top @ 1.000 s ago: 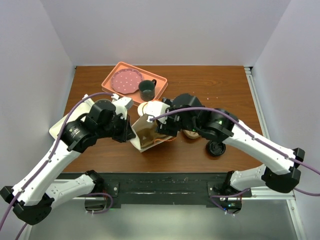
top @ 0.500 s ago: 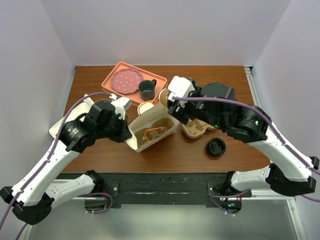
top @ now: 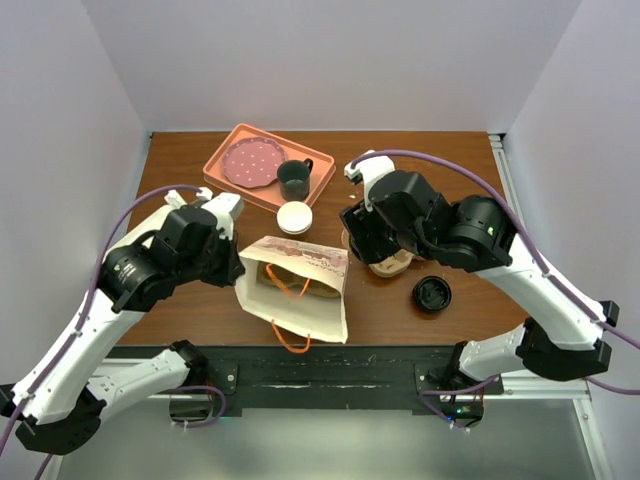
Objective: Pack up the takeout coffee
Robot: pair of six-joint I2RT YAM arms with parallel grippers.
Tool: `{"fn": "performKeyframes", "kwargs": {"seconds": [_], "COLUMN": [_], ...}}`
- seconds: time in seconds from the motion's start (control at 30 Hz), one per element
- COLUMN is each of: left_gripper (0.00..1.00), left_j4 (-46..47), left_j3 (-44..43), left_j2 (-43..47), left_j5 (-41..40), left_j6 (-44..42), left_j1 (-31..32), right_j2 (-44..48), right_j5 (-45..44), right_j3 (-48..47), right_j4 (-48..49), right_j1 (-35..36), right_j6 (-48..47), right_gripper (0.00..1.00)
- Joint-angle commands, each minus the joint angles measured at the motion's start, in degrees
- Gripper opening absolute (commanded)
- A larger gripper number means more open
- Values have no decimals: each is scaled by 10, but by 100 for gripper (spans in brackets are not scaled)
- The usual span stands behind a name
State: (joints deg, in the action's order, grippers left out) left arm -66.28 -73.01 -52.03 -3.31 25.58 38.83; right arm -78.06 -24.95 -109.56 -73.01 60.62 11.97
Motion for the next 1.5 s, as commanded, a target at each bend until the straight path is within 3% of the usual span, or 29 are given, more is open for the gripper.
{"fn": "performKeyframes", "kwargs": {"seconds": [0.0, 0.27, 0.53, 0.87, 1.37, 1.47], "left_gripper": [0, 0, 0, 0, 0, 0], "left_j4": [-31, -17, -25, -31, -91, -91], "left_j3": [-43, -34, -31, -17, -7, -8], "left_j2": [4, 49, 67, 57, 47, 46], "left_j5": [-15, 23, 46, 94, 115, 114], "left_j6": [23, 7, 21, 89, 141, 140], "left_j1": [2, 2, 3, 2, 2, 2], "right_j2": [-7, -12, -30, -21, -2, -1], "right_j5": [49, 82, 56, 69, 33, 29], "right_j3": [-2, 105, 201, 372, 449, 445], "right_j4": [-99, -103, -85, 73, 132, 129], "right_j1": [-2, -1, -4, -12, -31, -33], "right_j6": [139, 199, 219, 220, 242, 249], "right_gripper": [43, 44, 45, 50, 63, 69]}}
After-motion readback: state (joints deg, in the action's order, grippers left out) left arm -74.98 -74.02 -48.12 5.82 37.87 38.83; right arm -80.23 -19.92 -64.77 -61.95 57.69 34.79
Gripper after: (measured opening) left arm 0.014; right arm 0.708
